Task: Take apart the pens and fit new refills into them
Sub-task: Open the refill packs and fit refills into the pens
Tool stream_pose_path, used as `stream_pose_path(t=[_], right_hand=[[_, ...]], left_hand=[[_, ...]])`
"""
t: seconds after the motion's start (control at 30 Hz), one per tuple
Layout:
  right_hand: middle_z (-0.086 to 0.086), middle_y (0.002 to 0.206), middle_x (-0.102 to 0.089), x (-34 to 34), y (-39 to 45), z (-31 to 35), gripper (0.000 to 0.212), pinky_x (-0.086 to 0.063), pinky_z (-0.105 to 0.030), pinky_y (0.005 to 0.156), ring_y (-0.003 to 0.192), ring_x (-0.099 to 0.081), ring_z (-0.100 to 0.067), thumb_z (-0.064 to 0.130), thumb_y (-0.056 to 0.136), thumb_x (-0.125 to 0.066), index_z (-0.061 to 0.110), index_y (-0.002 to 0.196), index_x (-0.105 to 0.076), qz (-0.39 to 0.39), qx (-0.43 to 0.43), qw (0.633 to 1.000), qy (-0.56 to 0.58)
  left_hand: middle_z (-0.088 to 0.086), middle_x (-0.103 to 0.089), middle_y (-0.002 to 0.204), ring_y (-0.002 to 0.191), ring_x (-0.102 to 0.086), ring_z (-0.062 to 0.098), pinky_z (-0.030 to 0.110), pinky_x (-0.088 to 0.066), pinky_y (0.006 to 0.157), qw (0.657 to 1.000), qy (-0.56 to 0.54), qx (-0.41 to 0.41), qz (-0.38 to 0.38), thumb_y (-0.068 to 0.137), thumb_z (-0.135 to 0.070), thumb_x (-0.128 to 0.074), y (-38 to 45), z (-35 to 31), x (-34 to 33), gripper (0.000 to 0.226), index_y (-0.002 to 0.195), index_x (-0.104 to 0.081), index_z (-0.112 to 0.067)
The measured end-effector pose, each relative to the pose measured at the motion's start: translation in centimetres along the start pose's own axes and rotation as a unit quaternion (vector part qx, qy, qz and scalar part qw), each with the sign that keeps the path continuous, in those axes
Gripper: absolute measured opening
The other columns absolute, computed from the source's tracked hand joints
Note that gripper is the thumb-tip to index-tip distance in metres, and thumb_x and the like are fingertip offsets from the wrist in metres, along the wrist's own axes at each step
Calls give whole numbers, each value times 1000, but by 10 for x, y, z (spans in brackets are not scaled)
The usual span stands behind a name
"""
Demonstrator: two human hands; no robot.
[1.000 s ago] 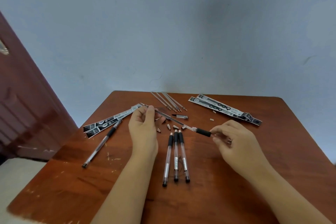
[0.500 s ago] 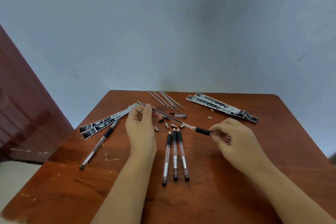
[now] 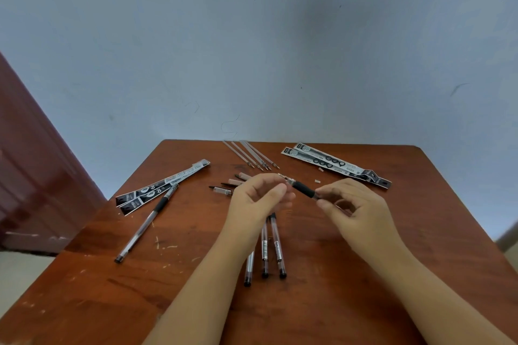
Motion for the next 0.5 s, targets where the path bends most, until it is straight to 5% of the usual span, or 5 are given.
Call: stream_pose_path(t=[0.3, 0.5], right_hand=[[18, 81, -58, -5, -2, 8, 29, -46, -7, 69, 88, -55, -2, -1, 74, -66, 26, 84, -62, 14, 12, 999, 47], [18, 82, -59, 1, -1, 5, 33, -44, -3, 68, 86, -54, 7, 3, 79, -61, 35, 81, -58, -4, 1, 999, 52]], left_hand=[[-2, -70, 70, 71, -67, 9, 19, -55, 62, 1000, -5, -3, 10, 84, 2, -52, -3, -4, -5, 23, 77, -67, -14], [-2, -68, 63, 60, -64, 8, 19, -55, 58, 987, -119, 8, -111, 88, 1, -44, -2, -16, 24, 27, 74, -62, -11]])
Point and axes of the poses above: each hand's wrist, its own y-axis towards the middle knuckle, its own x-axis out of the back of the hand, z = x × y, the point moved 10 cm from there along y, towards the middle knuckle
